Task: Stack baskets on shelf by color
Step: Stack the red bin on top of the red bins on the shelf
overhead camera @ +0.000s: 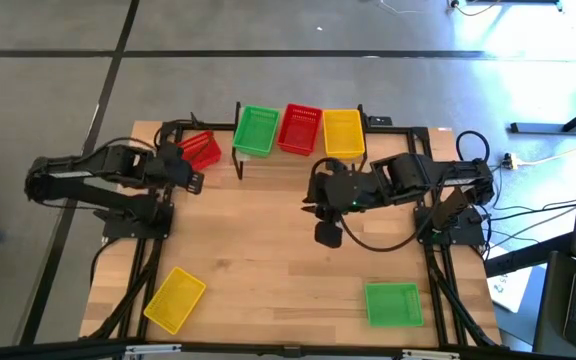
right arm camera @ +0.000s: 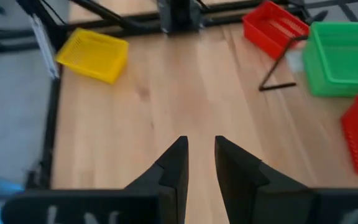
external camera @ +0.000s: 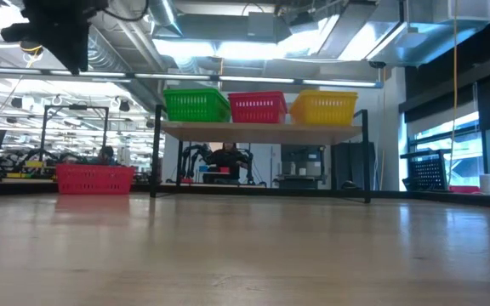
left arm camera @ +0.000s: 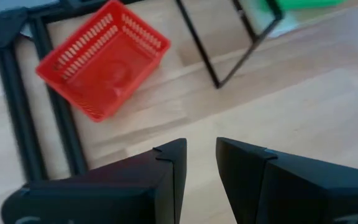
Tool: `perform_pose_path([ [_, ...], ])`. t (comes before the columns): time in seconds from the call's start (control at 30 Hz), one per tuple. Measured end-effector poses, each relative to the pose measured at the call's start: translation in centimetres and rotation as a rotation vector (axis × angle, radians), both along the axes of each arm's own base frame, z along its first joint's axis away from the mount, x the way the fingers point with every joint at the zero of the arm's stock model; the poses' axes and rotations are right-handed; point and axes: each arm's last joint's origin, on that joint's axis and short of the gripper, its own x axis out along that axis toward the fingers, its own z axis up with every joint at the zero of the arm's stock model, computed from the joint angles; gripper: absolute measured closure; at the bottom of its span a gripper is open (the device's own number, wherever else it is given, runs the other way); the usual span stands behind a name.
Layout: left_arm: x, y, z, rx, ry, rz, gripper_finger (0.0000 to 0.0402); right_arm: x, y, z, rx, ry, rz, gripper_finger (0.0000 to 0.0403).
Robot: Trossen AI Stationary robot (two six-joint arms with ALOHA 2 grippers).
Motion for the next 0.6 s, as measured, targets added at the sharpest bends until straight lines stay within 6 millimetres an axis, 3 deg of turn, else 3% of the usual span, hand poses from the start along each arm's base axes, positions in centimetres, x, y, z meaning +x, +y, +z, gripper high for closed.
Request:
perform_pose_path([
  [0.37, 1.5, 4.2, -1.4, -0.071, 0.230, -0.034, 0.0324, 1.2, 0.8, 1.6, 0.169, -0.184, 0.107, 0.0328],
  [0.6, 1.8, 7.4, -2.5, -0.157, 0.320, -0.143, 0.0324, 0.8, 0.8, 2.6, 0.182, -0.209, 0.160, 0.0328],
])
